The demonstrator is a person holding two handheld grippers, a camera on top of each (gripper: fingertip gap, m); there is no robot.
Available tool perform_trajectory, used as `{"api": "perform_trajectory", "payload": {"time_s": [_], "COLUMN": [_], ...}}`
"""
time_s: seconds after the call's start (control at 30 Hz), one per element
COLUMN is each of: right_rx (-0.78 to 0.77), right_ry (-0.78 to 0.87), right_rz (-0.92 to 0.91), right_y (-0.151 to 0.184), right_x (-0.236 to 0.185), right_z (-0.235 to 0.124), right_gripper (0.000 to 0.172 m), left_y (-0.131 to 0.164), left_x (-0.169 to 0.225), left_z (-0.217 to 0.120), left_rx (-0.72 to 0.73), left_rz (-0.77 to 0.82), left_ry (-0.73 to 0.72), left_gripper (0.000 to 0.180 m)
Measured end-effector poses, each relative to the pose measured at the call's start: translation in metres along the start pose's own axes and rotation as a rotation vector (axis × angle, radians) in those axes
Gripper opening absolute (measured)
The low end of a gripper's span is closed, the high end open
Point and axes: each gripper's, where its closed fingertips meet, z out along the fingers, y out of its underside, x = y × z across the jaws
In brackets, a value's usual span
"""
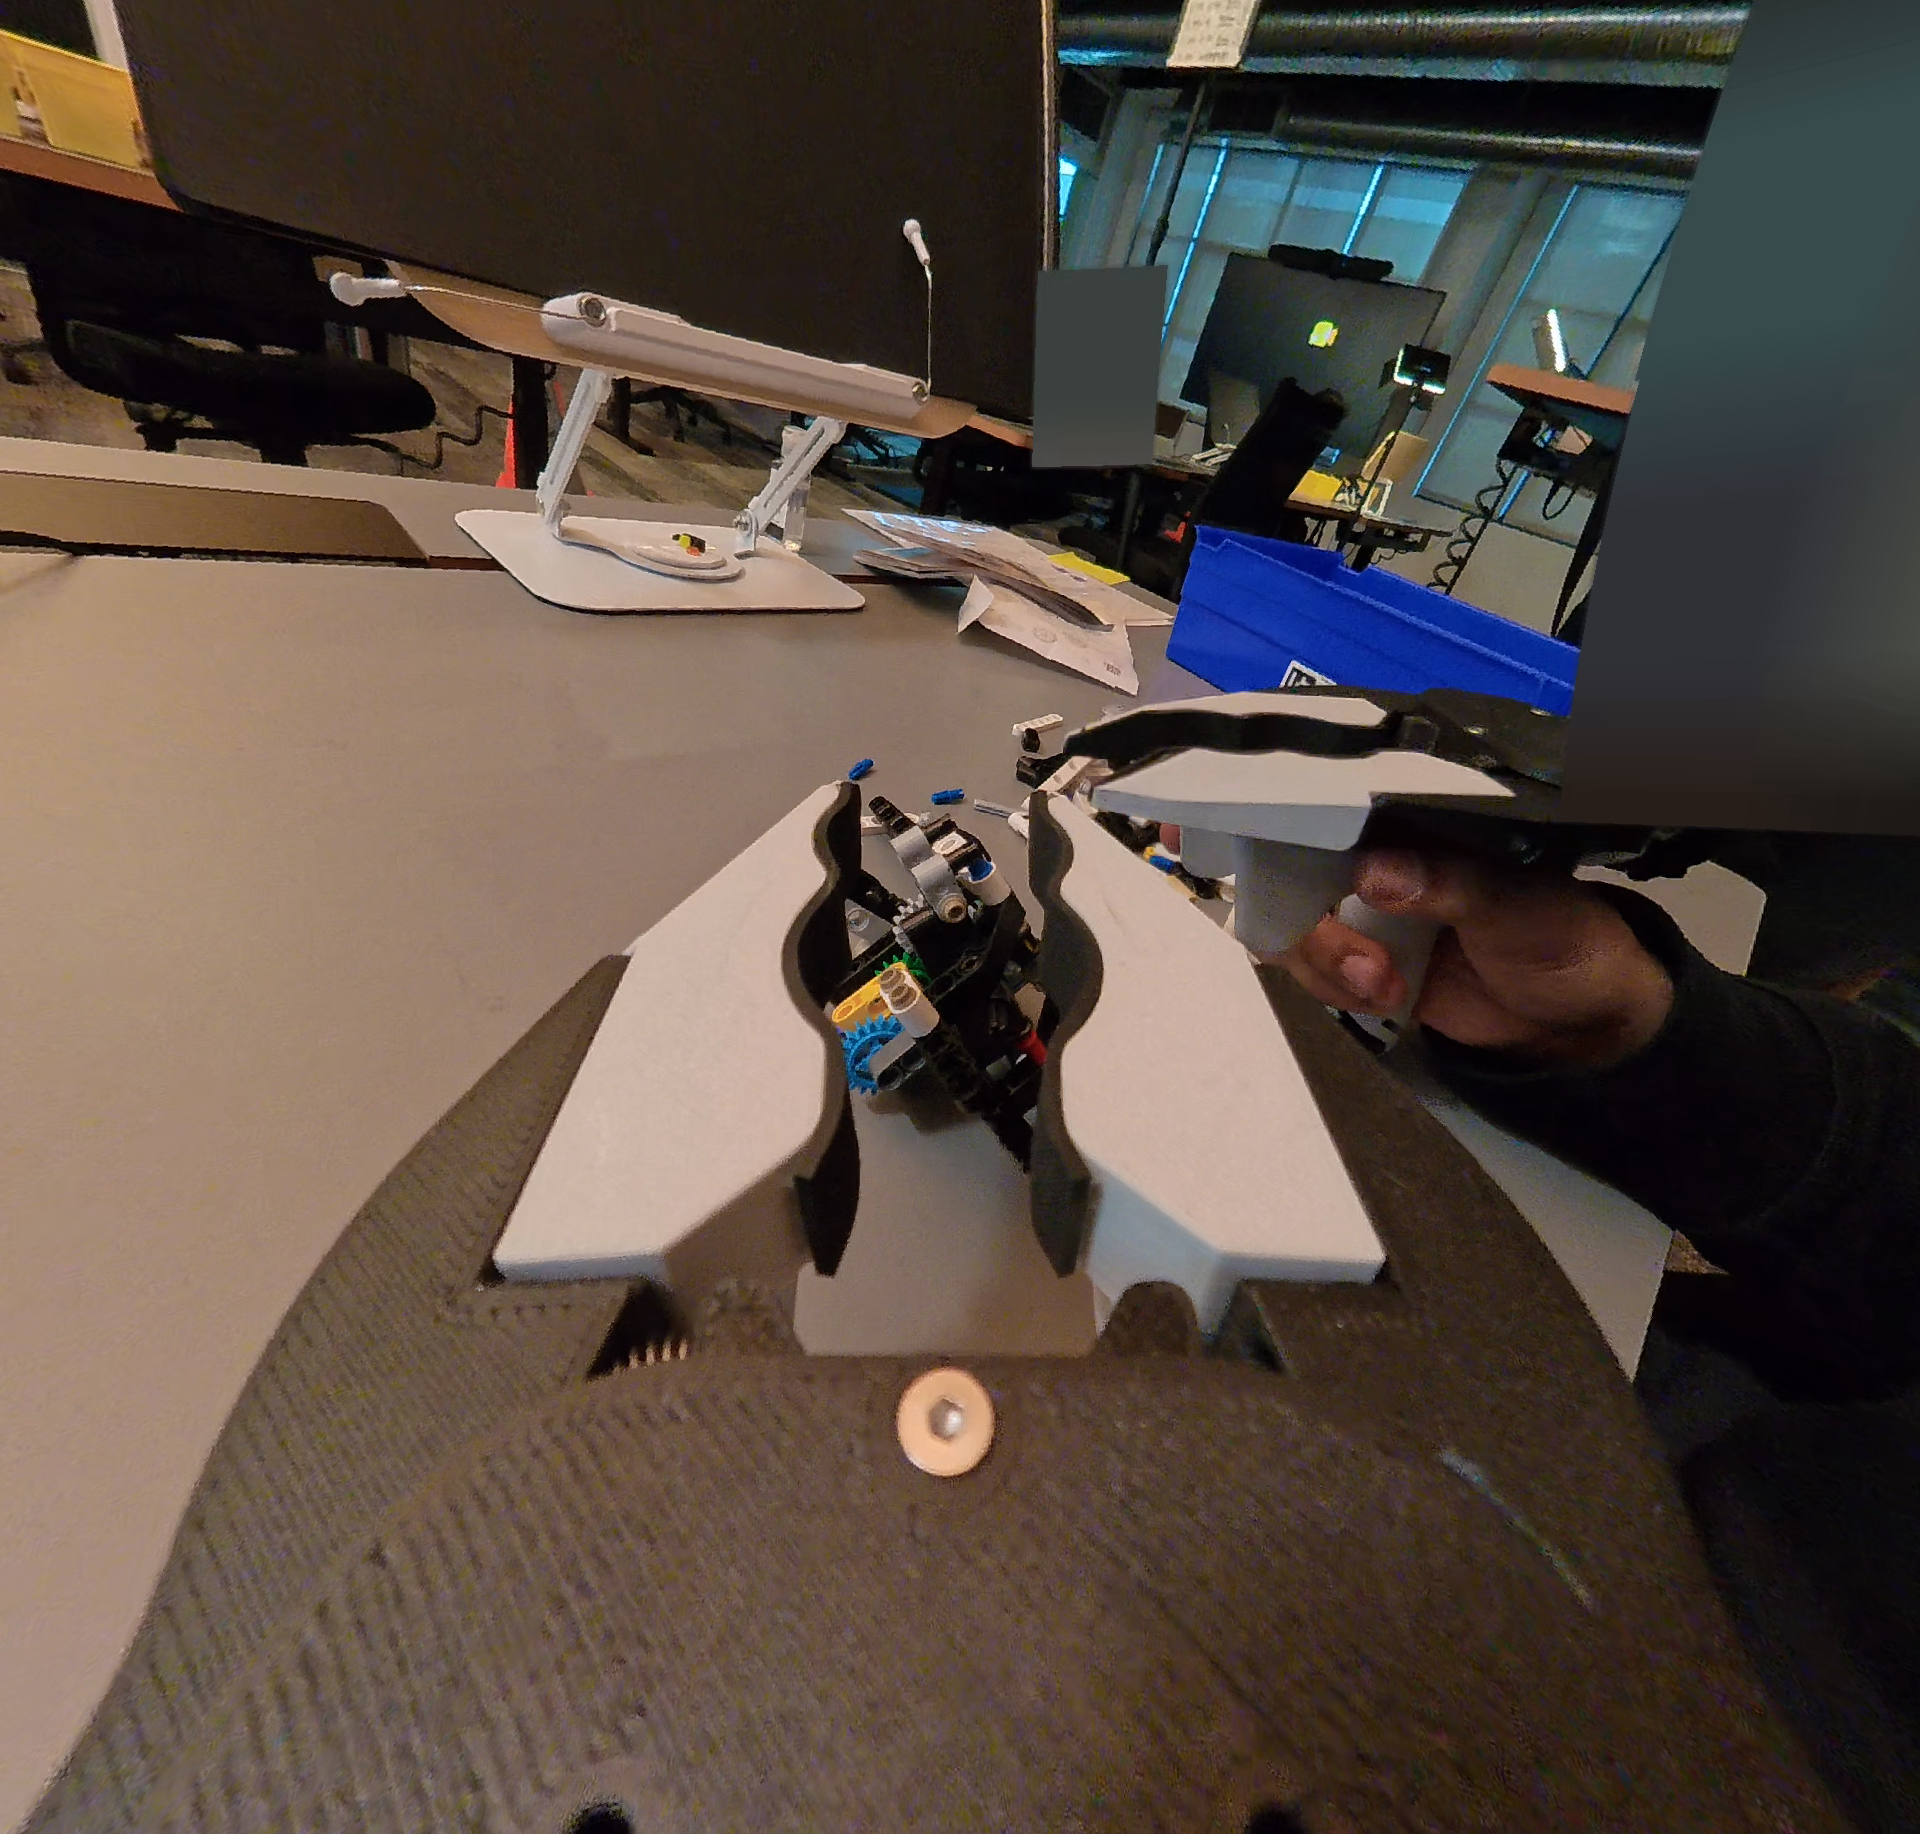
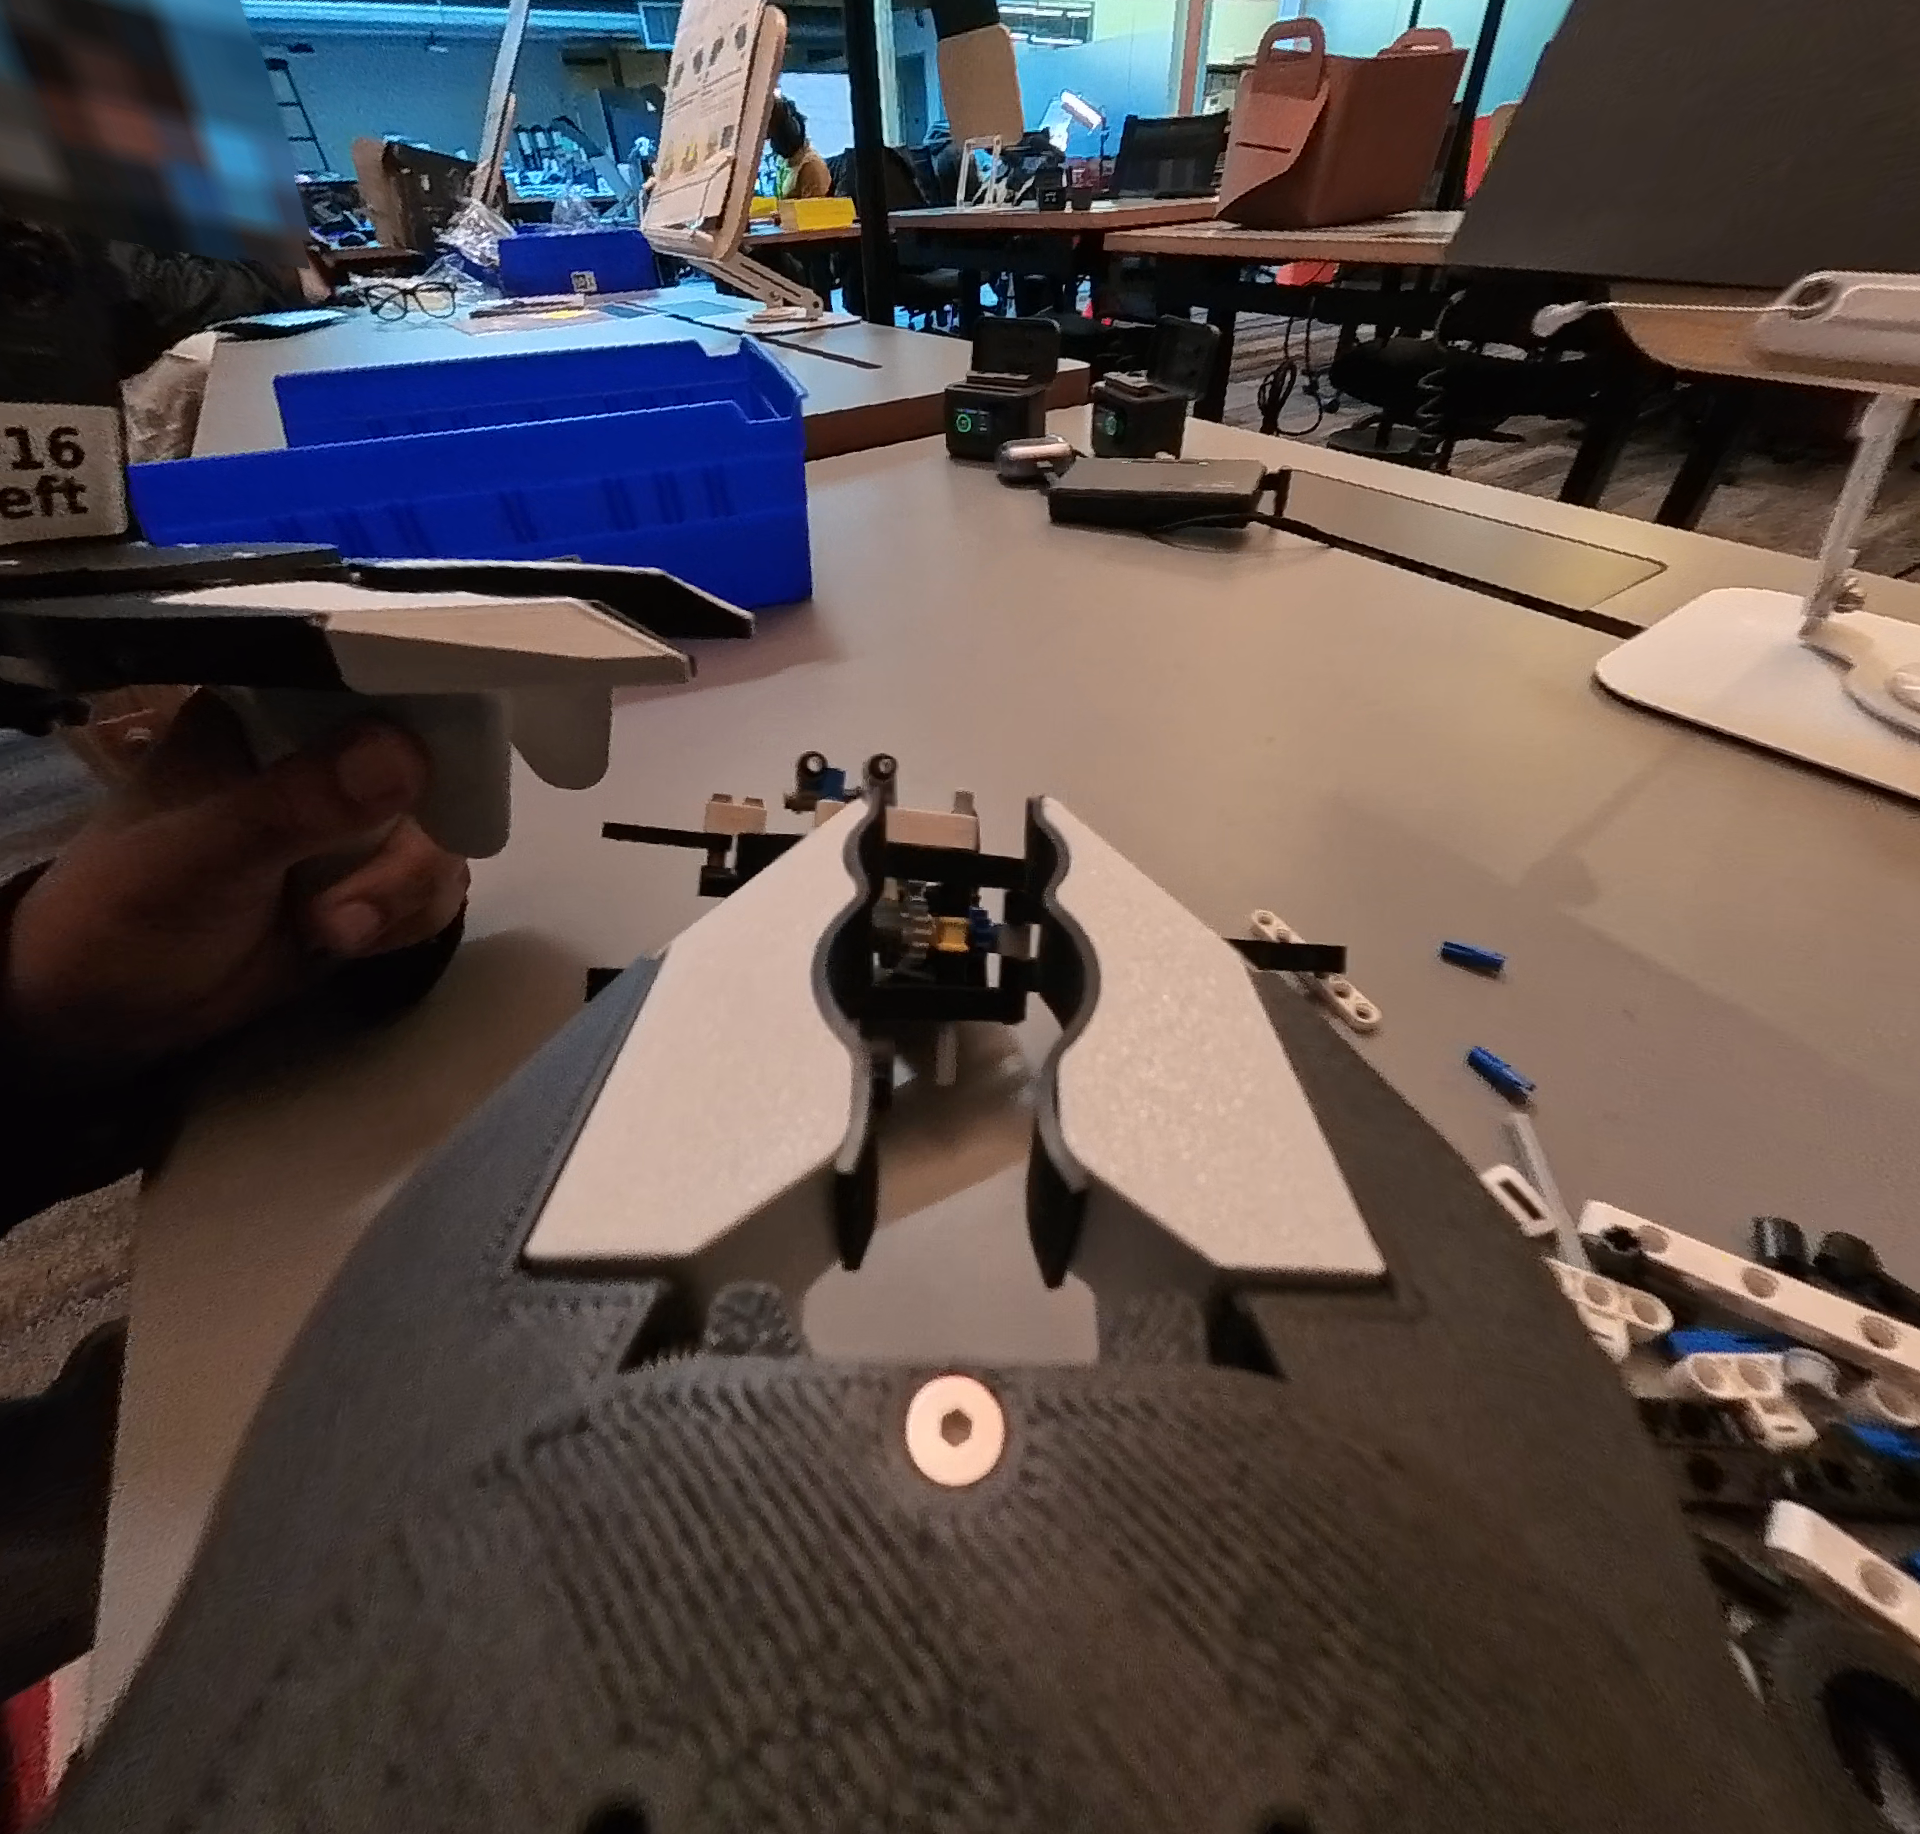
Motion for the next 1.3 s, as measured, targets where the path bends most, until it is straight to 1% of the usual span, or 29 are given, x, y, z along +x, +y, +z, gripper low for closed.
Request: {"api": "perform_trajectory", "payload": {"time_s": [0.13, 0.17, 0.2, 0.23, 0.27, 0.33, 0.4, 0.47, 0.53, 0.63, 0.7, 0.77, 0.9, 1.0, 1.1, 1.3], "right_rx": [-0.011, -0.02, -0.036, -0.056, -0.074, -0.09, -0.093, -0.107, -0.129, -0.14, -0.159, -0.185, -0.194, -0.197, -0.2, -0.203], "right_ry": [-0.057, -0.097, -0.158, -0.221, -0.259, -0.263, -0.263, -0.27, -0.275, -0.273, -0.309, -0.332, -0.335, -0.338, -0.338, -0.326], "right_rz": [-0.012, -0.014, -0.015, -0.015, -0.022, -0.045, -0.039, -0.011, 0.02, 0.045, 0.056, 0.072, 0.097, 0.099, 0.089, 0.086], "right_y": [0.002, 0.003, 0.005, 0.008, 0.011, 0.013, 0.014, 0.015, 0.018, 0.019, 0.021, 0.025, 0.026, 0.026, 0.027, 0.027], "right_x": [-0.011, -0.018, -0.029, -0.04, -0.048, -0.051, -0.05, -0.049, -0.047, -0.045, -0.049, -0.051, -0.05, -0.05, -0.051, -0.05], "right_z": [0.001, 0.001, 0.0, -0.001, -0.001, 0.0, 0.0, 0.001, 0.002, 0.003, 0.003, 0.003, 0.004, 0.004, 0.004, 0.005], "right_gripper": [0.022, 0.019, 0.01, 0.007, 0.007, 0.007, 0.009, 0.014, 0.022, 0.022, 0.008, 0.007, 0.01, 0.013, 0.014, 0.018], "left_y": [0.001, 0.002, 0.002, 0.002, 0.0, 0.001, 0.008, 0.016, 0.02, 0.023, 0.03, 0.03, 0.031, 0.041, 0.044, 0.051], "left_x": [-0.002, -0.004, -0.006, -0.009, -0.011, -0.016, -0.018, -0.017, -0.014, -0.011, -0.017, -0.016, -0.002, 0.0, 0.001, 0.002], "left_z": [0.001, 0.0, 0.001, -0.001, -0.005, -0.01, -0.013, -0.015, -0.017, -0.019, -0.022, -0.025, -0.025, -0.024, -0.023, -0.021], "left_rx": [-0.01, -0.013, -0.02, -0.021, -0.016, -0.026, -0.082, -0.139, -0.148, -0.146, -0.187, -0.202, -0.206, -0.255, -0.278, -0.329], "left_rz": [-0.008, -0.01, -0.009, 0.006, 0.03, 0.063, 0.043, -0.022, -0.099, -0.193, -0.198, -0.17, -0.189, -0.179, -0.157, -0.117], "left_ry": [-0.022, -0.026, -0.034, -0.06, -0.088, -0.132, -0.14, -0.11, -0.074, -0.038, -0.088, -0.102, -0.049, -0.054, -0.062, -0.089], "left_gripper": [0.03, 0.03, 0.03, 0.03, 0.028, 0.027, 0.027, 0.028, 0.029, 0.029, 0.012, 0.002, 0.004, 0.012, 0.018, 0.015]}}
